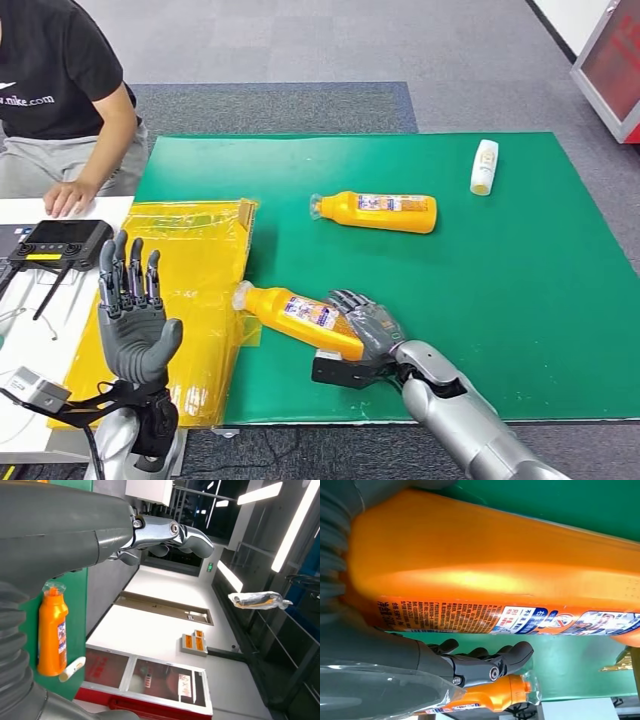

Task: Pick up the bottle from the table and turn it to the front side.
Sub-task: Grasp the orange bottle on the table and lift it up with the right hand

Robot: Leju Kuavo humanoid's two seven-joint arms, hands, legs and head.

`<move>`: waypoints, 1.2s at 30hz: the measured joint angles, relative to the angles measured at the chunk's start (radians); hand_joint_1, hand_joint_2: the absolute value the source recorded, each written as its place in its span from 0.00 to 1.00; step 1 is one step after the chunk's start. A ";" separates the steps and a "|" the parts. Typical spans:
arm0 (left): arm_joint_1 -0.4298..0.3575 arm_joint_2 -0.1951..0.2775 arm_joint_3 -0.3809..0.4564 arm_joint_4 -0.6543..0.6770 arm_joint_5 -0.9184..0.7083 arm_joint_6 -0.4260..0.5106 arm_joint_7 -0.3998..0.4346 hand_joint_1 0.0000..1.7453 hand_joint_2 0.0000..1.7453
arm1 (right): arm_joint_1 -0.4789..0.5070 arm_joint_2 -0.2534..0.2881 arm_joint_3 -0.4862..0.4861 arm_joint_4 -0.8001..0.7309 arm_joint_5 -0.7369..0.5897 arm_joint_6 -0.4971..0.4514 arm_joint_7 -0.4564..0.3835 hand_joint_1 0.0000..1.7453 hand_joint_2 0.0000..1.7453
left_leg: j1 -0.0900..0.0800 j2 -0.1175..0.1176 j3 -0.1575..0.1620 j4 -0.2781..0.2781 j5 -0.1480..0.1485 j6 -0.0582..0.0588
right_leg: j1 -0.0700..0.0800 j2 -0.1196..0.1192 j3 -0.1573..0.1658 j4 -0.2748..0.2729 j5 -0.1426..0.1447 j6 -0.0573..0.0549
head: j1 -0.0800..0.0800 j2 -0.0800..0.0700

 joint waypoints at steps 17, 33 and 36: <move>0.017 0.015 0.017 -0.007 0.007 0.017 -0.005 0.00 1.00 | 0.034 0.031 0.005 0.038 -0.076 -0.140 0.044 1.00 1.00 | 0.000 0.000 0.005 0.000 -0.001 0.000 | 0.000 0.000 0.005 0.000 -0.001 0.000 | 0.000 0.000; 0.030 0.019 0.059 -0.051 0.006 0.018 -0.003 0.00 1.00 | 0.084 0.056 -0.052 0.026 0.081 -0.219 0.085 1.00 1.00 | 0.000 0.000 0.006 0.000 -0.003 0.000 | 0.000 0.000 0.006 0.000 -0.004 0.001 | 0.000 0.000; 0.030 0.019 0.060 -0.052 0.006 0.018 -0.003 0.00 1.00 | 0.086 0.058 -0.056 0.026 0.098 -0.220 0.092 0.97 1.00 | 0.000 0.000 0.006 0.000 -0.004 0.000 | 0.000 0.000 0.006 0.000 -0.004 0.001 | 0.000 0.000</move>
